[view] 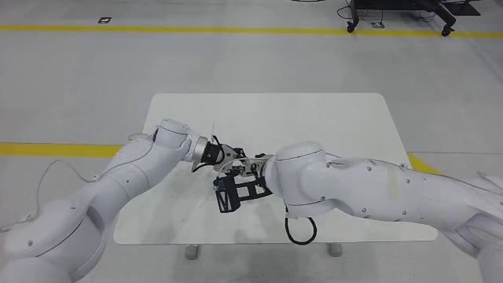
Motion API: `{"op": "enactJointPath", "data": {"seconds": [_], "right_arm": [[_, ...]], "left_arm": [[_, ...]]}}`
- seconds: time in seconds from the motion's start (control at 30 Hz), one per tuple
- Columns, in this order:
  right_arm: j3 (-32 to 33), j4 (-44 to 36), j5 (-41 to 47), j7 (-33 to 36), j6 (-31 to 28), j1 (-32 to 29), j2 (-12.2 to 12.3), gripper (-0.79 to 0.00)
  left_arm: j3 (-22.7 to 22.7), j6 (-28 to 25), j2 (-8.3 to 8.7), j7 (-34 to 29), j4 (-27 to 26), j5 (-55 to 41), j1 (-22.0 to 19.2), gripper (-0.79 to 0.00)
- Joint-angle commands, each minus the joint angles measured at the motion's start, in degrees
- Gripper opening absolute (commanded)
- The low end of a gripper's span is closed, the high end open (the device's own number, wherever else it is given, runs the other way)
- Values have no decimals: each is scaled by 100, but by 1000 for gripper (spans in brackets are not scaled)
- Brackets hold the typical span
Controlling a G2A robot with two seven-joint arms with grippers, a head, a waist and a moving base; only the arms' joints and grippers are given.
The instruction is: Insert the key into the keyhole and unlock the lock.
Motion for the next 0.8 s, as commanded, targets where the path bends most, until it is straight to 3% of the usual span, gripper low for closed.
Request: {"op": "enactJointPath", "data": {"seconds": [0.0, 0.77], "right_arm": [[-37, 17, 4, -3, -4, 11, -15, -785], [-103, 55, -132, 81, 81, 66, -157, -785]], "left_arm": [[22, -2, 0, -2, -2, -10, -10, -785], [81, 13, -15, 13, 50, -165, -37, -785]]}}
